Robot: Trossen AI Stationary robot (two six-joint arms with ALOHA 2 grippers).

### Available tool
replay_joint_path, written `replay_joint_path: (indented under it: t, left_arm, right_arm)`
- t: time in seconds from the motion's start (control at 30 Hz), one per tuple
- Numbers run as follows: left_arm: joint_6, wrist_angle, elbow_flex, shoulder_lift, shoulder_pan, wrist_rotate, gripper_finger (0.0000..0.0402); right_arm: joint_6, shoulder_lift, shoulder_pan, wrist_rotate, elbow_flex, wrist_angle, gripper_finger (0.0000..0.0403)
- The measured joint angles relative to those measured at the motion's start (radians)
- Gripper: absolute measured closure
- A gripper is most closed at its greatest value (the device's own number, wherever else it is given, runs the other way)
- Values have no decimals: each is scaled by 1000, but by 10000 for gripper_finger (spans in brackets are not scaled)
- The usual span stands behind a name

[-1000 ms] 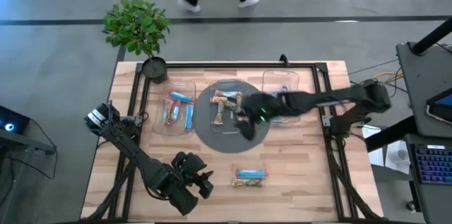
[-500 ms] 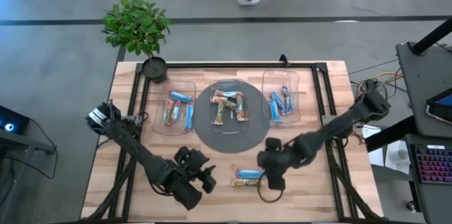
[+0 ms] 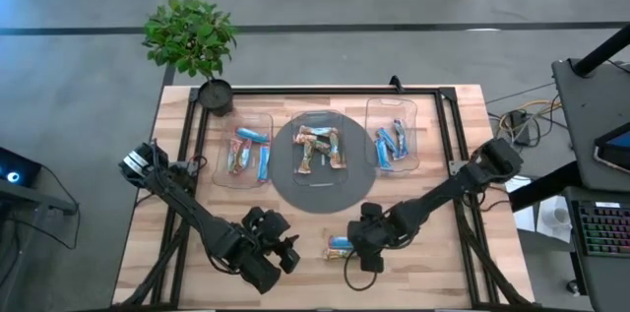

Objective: Pick and place Granola Bars by type
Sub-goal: Put the red granola bar into the left transparent bin

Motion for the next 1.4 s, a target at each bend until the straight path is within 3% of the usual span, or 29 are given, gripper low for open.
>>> replay_joint_path:
  t: [0.53, 0.8, 1.0, 1.17, 1.4]
  left_arm:
    - [-3, 1, -1, 0, -7, 0, 250]
    - [-62, -1, -1, -1, -9, -4, 250]
    - [-185, -27, -2, -62, -62, -189, 250]
    - [-286, -158, -2, -155, -132, -356, 250]
    - [-208, -217, -2, -250, -202, -390, 250]
  right_arm:
    - [6, 60, -31, 68, -15, 37, 189]
    - [21, 60, -61, 36, -41, 47, 258]
    - [24, 49, -67, 1, -25, 45, 328]
    - [51, -15, -93, 27, 30, 93, 362]
    - [187, -69, -241, 39, 142, 260, 361]
